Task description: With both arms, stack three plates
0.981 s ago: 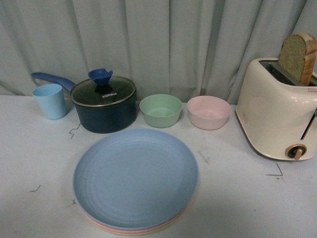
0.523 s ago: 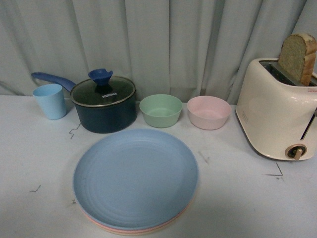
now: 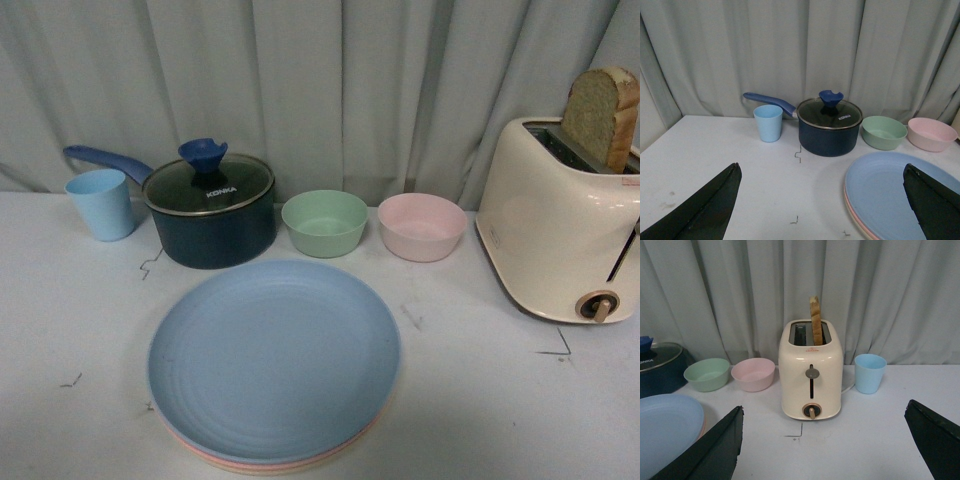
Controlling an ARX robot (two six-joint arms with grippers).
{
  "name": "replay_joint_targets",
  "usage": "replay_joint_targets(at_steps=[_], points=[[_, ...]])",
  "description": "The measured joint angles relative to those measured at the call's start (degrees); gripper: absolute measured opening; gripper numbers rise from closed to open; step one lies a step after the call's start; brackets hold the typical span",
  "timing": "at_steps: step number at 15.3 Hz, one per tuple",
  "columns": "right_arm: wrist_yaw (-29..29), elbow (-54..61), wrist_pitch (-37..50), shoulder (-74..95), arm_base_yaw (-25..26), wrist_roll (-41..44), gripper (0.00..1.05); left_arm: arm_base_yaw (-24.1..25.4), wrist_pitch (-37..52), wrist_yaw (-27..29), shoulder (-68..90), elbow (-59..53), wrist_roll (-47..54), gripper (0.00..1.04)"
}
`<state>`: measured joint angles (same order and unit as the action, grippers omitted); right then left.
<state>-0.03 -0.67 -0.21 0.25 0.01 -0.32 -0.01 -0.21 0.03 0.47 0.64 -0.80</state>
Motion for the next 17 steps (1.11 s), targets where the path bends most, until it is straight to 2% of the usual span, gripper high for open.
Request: replay_joint_targets(at_steps=[17], points=[[0.00, 0.00, 0.00, 0.00, 0.00, 0.02, 0.98, 0.00, 0.02, 0.00, 0.00, 0.02, 0.00, 0.98]])
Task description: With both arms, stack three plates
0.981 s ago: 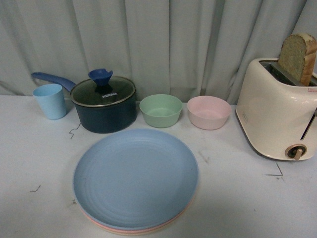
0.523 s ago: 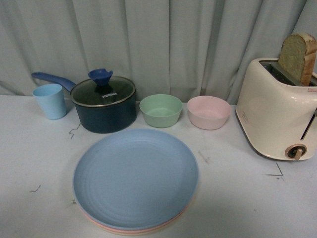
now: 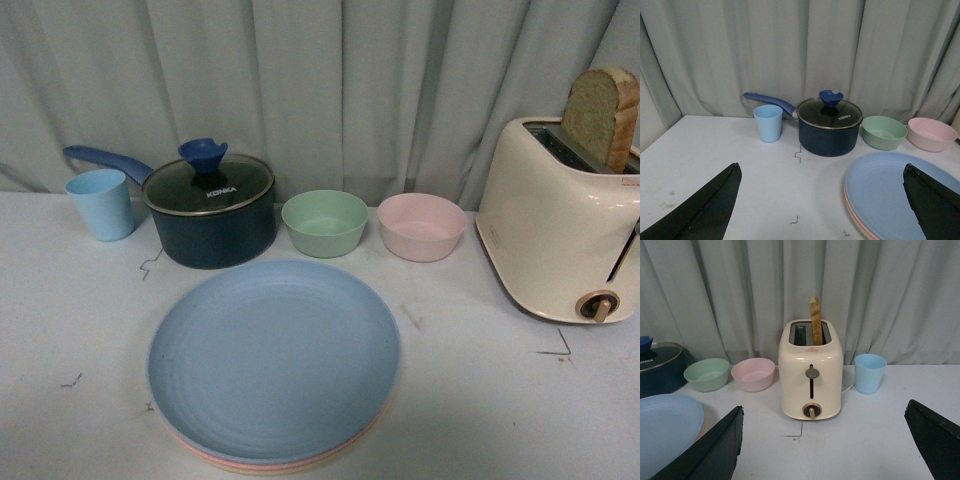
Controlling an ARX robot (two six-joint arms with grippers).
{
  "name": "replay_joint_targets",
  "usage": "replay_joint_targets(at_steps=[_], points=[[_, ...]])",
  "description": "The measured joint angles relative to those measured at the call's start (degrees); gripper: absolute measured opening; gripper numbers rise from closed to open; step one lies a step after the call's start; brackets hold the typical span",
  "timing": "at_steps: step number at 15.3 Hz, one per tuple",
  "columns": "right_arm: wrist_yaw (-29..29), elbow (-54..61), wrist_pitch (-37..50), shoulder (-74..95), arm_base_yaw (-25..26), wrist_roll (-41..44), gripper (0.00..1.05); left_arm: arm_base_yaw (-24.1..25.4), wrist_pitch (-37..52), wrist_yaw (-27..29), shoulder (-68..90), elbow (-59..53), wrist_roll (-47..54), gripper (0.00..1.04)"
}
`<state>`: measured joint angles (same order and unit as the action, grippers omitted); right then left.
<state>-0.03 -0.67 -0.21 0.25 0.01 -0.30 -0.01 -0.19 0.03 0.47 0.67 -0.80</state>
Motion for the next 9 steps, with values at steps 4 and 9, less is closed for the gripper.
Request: replay_joint_targets(at_steps=[4, 9], points=[[0.00, 0.00, 0.00, 0.00, 0.00, -0.02, 0.98, 0.00, 0.00, 0.00, 0.00, -0.02, 0.00, 0.98], [0.00, 0.00, 0.00, 0.00, 0.00, -0.02, 0.98, 0.00, 0.00, 0.00, 0.00, -0.02, 0.00, 0.98]])
